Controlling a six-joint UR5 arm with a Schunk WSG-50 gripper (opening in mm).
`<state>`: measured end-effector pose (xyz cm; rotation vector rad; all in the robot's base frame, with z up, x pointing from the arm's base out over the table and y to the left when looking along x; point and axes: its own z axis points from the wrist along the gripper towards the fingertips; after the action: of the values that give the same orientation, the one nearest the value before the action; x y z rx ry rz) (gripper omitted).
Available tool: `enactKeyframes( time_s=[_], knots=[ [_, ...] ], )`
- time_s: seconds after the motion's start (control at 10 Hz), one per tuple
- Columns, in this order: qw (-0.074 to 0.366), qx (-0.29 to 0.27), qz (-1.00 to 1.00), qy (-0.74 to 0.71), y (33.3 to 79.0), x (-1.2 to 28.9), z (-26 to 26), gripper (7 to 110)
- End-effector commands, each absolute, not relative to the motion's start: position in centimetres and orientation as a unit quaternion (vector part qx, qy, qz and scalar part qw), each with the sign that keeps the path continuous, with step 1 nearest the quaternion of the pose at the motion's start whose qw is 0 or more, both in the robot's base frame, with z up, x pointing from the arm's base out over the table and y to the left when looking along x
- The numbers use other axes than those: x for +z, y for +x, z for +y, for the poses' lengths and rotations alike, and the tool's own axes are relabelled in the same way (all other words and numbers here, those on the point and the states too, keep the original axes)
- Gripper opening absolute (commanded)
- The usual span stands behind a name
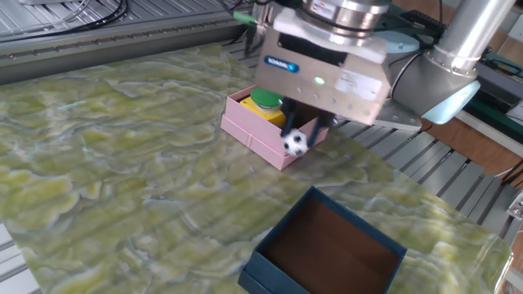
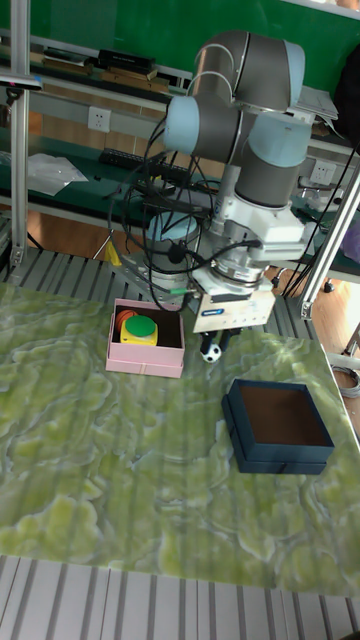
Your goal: Move an object from one box to another
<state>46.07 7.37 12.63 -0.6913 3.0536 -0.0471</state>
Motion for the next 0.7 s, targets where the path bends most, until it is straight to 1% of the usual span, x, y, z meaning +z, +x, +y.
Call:
enactKeyframes(
  time_s=[0.0,0.2,0.4,0.6],
  knots=[
    [-0.025,-0.039,0.979,-0.197,43.3,12.4,4.0,7],
    [-0.052,-0.053,0.978,-0.195,41.9,12.4,2.4,7],
    [-0.089,-0.062,0.974,-0.199,40.1,12.4,1.1,7],
    [-0.154,-0.059,0.962,-0.22,36.7,13.5,-0.3,7]
  ],
)
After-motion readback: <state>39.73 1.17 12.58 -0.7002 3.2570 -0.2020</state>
